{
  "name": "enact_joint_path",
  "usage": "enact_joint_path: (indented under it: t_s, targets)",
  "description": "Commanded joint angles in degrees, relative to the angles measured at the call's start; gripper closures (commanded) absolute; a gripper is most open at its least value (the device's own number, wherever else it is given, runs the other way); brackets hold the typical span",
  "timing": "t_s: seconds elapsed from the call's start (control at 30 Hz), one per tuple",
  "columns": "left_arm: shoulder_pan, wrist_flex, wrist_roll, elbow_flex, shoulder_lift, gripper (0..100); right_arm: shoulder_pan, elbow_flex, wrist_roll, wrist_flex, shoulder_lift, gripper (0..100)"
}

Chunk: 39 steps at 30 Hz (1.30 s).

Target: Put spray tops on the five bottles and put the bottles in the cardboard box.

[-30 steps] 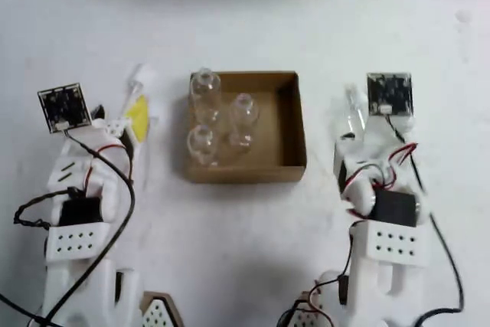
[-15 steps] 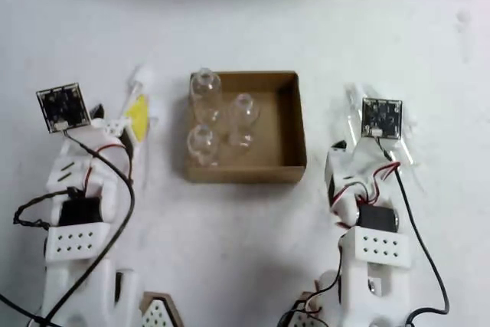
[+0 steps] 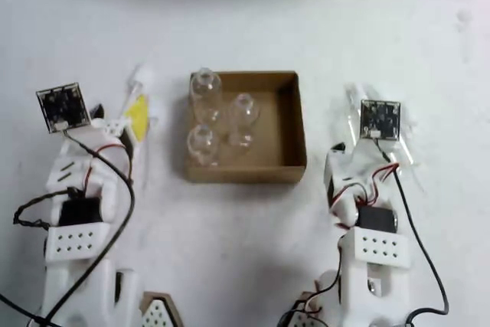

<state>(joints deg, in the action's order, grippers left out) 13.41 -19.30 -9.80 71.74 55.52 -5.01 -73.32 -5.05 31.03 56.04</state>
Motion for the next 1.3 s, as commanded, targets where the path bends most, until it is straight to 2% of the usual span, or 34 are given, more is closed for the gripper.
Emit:
enact_joint_path:
  t_s: [0.0, 0.87, 0.93, 1.03, 1.13, 1.27]
  targets:
    - [0.48, 1.58, 0.53, -0.62, 1.45, 73, 0.40, 0.26, 0.62, -1.27, 0.84, 84.6]
    - [0.48, 1.67, 0.53, -0.62, 1.45, 73, -0.92, 0.97, 0.53, -1.36, 0.92, 84.7]
    - [0.48, 2.20, 0.53, -0.62, 1.45, 73, -3.91, 3.69, 0.53, -0.57, 0.31, 84.7]
    - [0.48, 2.73, 0.53, -0.44, 1.45, 73, -7.87, 10.37, 1.05, 6.20, -0.75, 84.6]
    - [0.48, 2.55, 0.53, -0.35, 1.45, 73, -7.78, 18.11, 0.53, 13.32, -5.32, 84.4]
    - [0.48, 2.46, 0.53, -0.26, 1.45, 73, -6.29, 29.19, -1.76, 17.10, -16.92, 84.4]
